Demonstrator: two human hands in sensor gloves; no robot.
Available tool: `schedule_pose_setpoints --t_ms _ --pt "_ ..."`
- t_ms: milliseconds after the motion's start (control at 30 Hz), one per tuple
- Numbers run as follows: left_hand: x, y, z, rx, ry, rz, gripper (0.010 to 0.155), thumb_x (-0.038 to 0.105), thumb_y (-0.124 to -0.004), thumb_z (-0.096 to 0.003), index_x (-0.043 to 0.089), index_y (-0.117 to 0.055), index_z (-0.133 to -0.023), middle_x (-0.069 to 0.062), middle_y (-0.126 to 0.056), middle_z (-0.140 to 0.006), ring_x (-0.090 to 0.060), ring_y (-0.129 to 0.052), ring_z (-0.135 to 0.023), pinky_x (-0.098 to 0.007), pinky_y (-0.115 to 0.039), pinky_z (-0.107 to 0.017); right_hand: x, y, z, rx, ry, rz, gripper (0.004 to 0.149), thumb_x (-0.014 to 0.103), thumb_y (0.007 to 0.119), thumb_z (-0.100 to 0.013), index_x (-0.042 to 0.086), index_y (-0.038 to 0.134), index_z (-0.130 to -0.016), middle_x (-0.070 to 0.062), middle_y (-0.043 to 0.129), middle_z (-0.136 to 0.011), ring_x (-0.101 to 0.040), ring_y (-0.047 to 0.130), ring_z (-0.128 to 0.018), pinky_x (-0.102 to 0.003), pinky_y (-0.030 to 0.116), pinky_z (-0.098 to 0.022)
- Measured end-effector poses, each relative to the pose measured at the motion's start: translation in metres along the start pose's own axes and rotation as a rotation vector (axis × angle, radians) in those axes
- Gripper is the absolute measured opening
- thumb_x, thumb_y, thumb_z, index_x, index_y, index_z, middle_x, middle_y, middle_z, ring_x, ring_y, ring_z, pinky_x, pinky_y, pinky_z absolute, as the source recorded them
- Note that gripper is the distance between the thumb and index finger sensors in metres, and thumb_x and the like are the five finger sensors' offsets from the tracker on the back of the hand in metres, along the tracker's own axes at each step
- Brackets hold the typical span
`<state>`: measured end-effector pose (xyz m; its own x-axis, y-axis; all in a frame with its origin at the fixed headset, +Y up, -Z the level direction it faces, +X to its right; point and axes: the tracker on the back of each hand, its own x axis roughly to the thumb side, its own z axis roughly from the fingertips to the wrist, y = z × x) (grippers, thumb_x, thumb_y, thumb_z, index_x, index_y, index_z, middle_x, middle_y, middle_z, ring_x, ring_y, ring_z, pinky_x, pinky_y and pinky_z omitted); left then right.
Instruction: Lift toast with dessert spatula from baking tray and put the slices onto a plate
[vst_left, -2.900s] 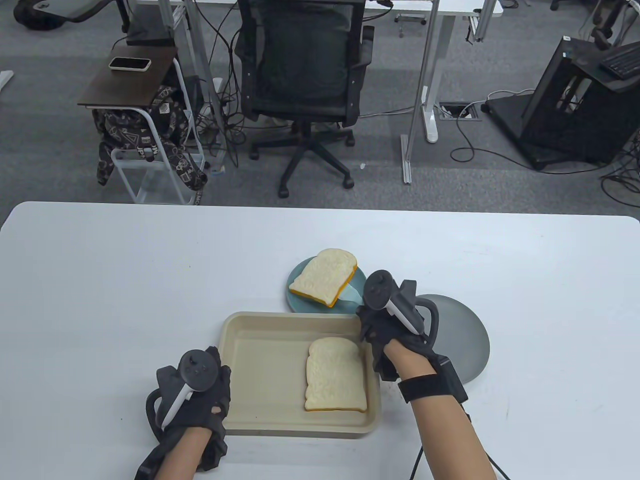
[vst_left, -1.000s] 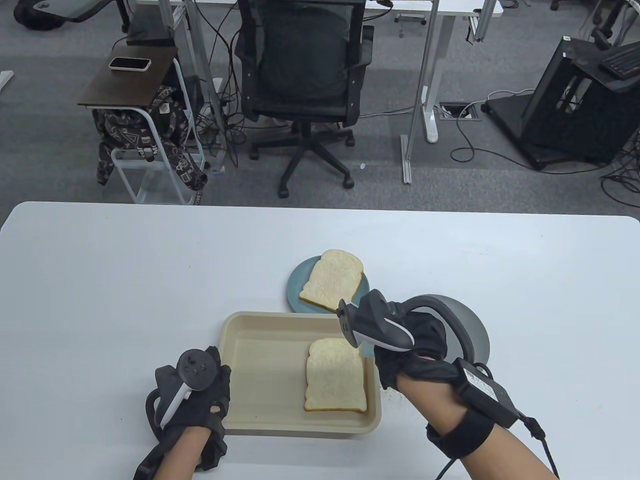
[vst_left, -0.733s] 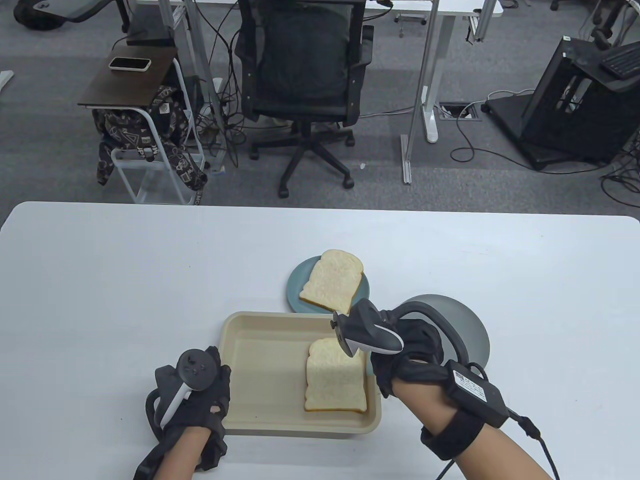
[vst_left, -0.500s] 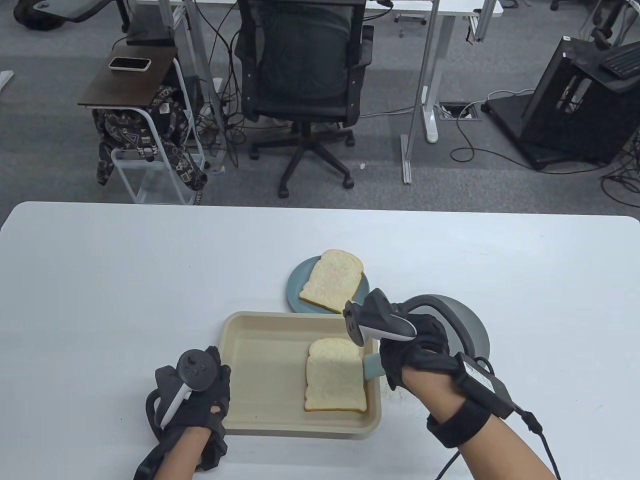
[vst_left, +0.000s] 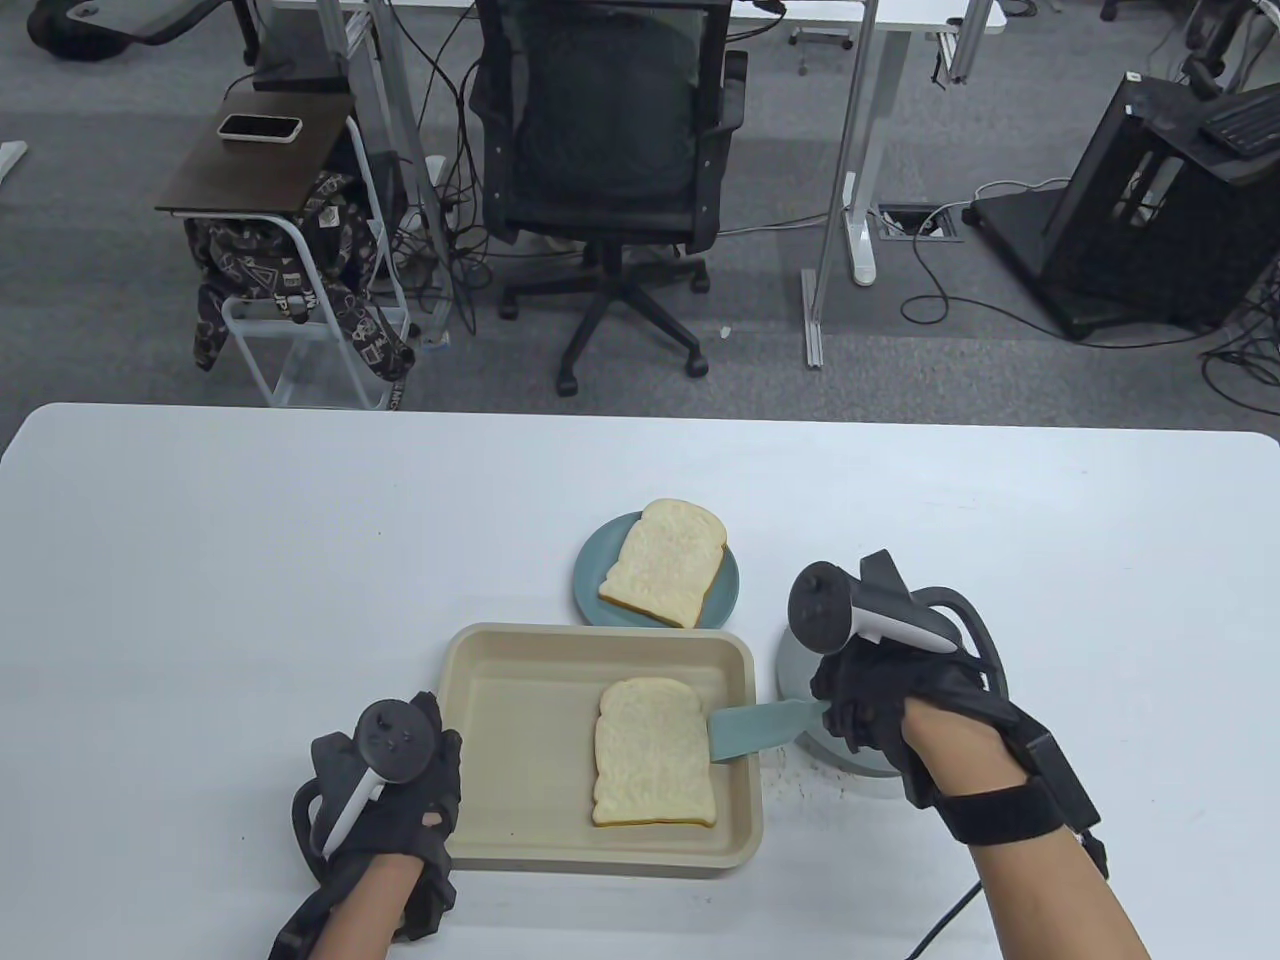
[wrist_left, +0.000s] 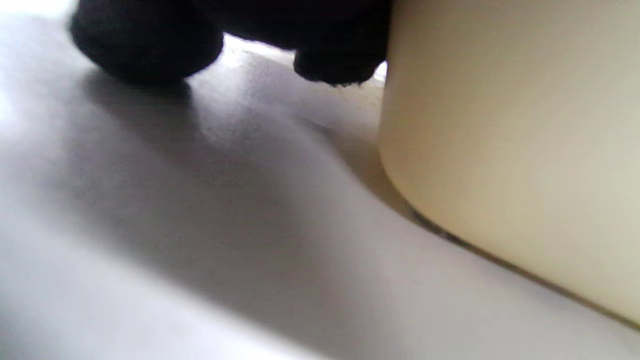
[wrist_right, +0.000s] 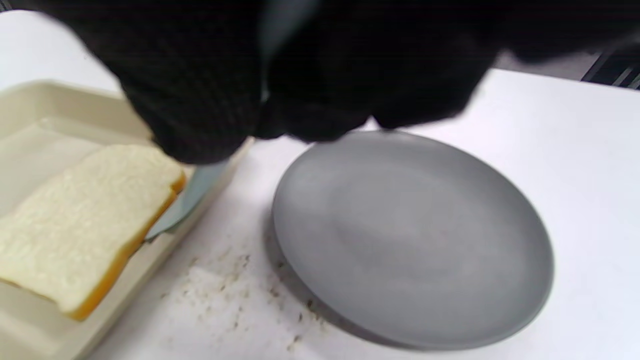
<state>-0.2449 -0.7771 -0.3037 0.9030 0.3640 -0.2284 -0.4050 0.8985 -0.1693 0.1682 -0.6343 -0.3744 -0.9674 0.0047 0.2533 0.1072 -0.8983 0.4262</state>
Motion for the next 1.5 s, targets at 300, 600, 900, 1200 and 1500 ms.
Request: schedule_pose_setpoints --t_ms 300,600,900,1200,1500 --pt "0.0 0.0 0.0 0.002 0.001 -0.001 0.063 0.046 -0.059 -0.0599 0.014 -0.046 -0.112 0.003 -0.093 -0.048 -0.015 -0.092 -0.011 -0.043 -0.09 -0.029 0.012 0.025 -0.016 -0.016 -0.108 -0.127 0.046 0.034 0.094 -0.033 0.021 0.09 -0.078 -0.007 0.101 -0.049 -0.024 0.098 -0.016 -0.041 0.088 -0.004" --pt "0.0 0.0 0.0 0.003 0.003 0.0 0.063 0.046 -0.059 -0.0599 0.014 -0.046 -0.113 0.003 -0.093 -0.048 -0.014 -0.092 -0.011 -0.043 -0.09 -0.029 0.023 0.036 -0.023 -0.035 -0.148 -0.173 0.046 0.034 0.093 -0.034 0.02 0.09 -0.078 -0.007 0.101 -0.049 -0.024 0.098 -0.015 -0.04 0.088 -0.003" --pt "0.0 -0.001 0.0 0.004 0.003 0.002 0.062 0.046 -0.059 -0.0599 0.015 -0.046 -0.112 0.003 -0.093 -0.048 -0.014 -0.092 -0.011 -0.043 -0.09 -0.029 0.043 0.053 -0.029 -0.073 -0.215 -0.215 0.047 0.035 0.093 -0.034 0.02 0.089 -0.078 -0.007 0.101 -0.048 -0.023 0.098 -0.014 -0.04 0.088 -0.002" --pt "-0.001 -0.001 0.0 0.003 0.001 0.006 0.062 0.046 -0.059 -0.0599 0.015 -0.046 -0.113 0.002 -0.093 -0.048 -0.014 -0.092 -0.011 -0.043 -0.089 -0.029 0.071 0.068 -0.033 -0.109 -0.267 -0.261 0.047 0.035 0.092 -0.035 0.019 0.089 -0.079 -0.007 0.101 -0.048 -0.022 0.098 -0.013 -0.038 0.088 0.0" --pt "-0.001 -0.001 0.0 0.006 0.002 0.005 0.062 0.046 -0.059 -0.06 0.015 -0.046 -0.113 0.003 -0.093 -0.048 -0.014 -0.092 -0.011 -0.043 -0.089 -0.029 0.099 0.076 -0.031 -0.139 -0.285 -0.263 0.048 0.036 0.091 -0.035 0.018 0.088 -0.08 -0.007 0.101 -0.048 -0.021 0.098 -0.011 -0.037 0.088 0.001"
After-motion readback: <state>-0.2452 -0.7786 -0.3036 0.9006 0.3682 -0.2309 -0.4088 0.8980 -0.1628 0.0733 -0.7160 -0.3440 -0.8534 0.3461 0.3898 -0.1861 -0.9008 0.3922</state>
